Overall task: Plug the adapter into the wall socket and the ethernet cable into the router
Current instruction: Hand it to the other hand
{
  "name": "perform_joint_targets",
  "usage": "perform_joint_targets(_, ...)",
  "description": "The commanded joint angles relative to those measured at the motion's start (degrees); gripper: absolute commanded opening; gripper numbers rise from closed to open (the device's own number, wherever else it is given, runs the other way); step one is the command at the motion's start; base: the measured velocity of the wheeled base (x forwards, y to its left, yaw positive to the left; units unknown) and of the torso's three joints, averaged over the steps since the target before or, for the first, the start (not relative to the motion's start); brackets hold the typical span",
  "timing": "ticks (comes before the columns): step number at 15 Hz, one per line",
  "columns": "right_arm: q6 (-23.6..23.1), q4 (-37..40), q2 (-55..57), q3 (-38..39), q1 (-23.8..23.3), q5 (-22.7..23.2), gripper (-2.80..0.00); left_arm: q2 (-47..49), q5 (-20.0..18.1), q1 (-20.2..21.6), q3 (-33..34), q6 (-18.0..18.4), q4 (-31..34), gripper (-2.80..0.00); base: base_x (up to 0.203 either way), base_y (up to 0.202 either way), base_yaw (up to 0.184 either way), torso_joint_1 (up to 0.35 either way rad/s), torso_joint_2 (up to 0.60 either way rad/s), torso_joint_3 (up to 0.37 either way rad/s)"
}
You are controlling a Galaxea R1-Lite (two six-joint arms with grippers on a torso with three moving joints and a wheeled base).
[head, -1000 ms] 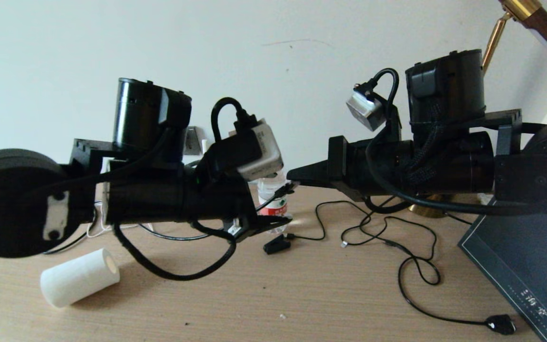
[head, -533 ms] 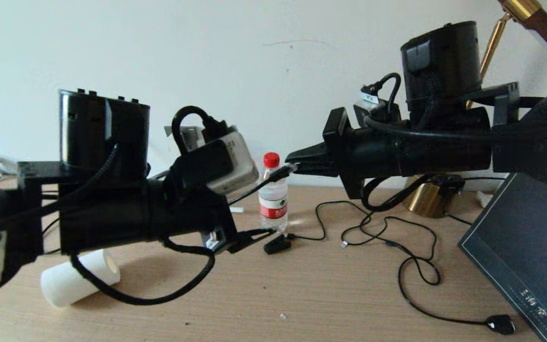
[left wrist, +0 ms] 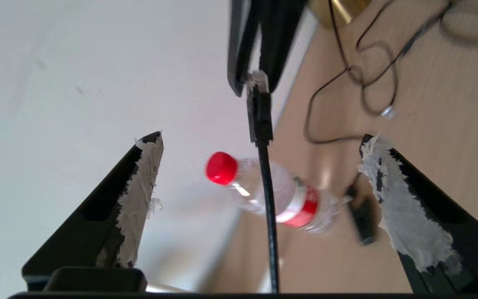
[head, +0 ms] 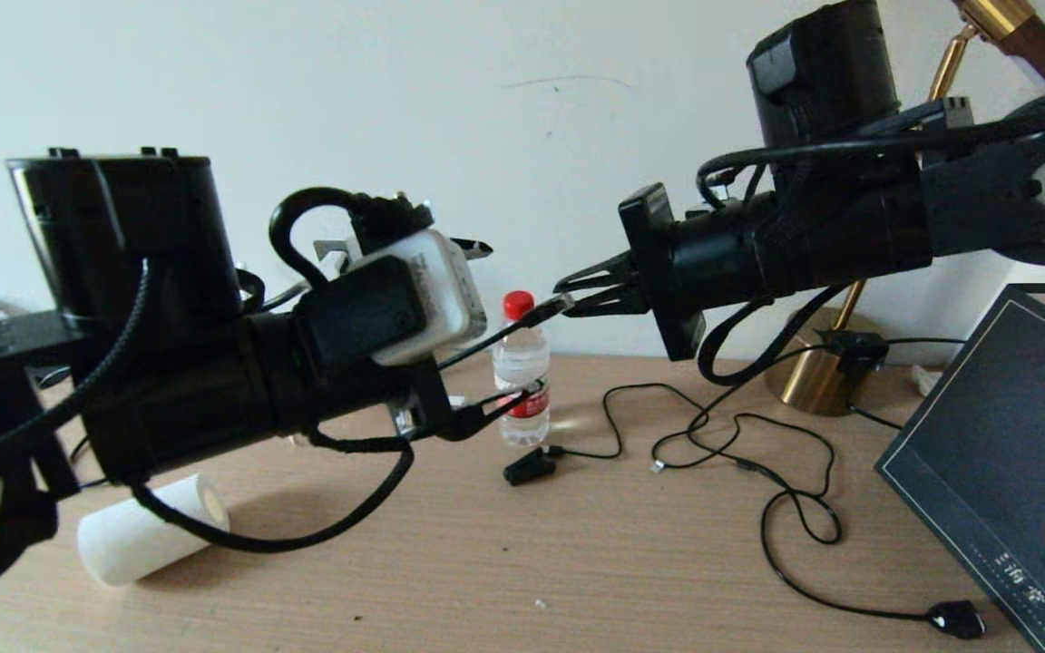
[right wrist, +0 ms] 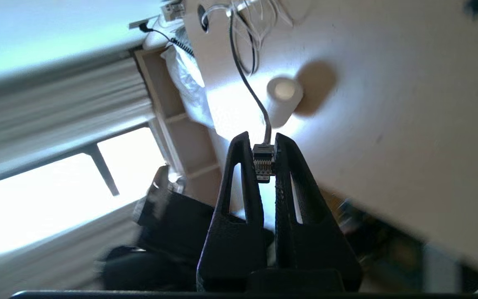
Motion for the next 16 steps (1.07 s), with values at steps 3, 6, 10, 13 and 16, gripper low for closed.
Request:
perform_joint_targets(3, 6.31, 2.15, 0.97, -4.67, -3.62, 11.04, -2.80, -0.73, 0.00, 0.25, 4.17, 8.05, -5.03, 0.00, 0.000, 0.000, 0.000, 0.000, 0.00, 0.000)
perform_joint_targets(6, 7.20, 2.72, 0.78, -5.52, -3.84, 12.07, -2.80, 0.57, 0.43, 0.27, 3.05, 10.61, -7.51, 0.00, 0.000, 0.000, 0.000, 0.000, 0.00, 0.000)
perform_joint_targets(10, 7.24, 2.72, 0.56, -4.90, -3.84, 13.43, -2.80, 0.82, 0.44, 0.29, 1.65, 10.06, -7.52, 0.00, 0.000, 0.000, 0.000, 0.000, 0.00, 0.000)
perform_joint_targets(13, 7.37, 2.72, 0.34, -4.80, -3.75, 15.06, -2.80, 1.62, 0.21, 0.27, -0.03, 9.91, -7.61, 0.00, 0.000, 0.000, 0.000, 0.000, 0.00, 0.000)
perform_joint_targets(16, 7.37, 2.72, 0.34, -4.69, -3.67, 15.41, -2.80, 3.38, 0.17, 0.27, -1.84, 9.77, -7.70, 0.00, 0.000, 0.000, 0.000, 0.000, 0.00, 0.000)
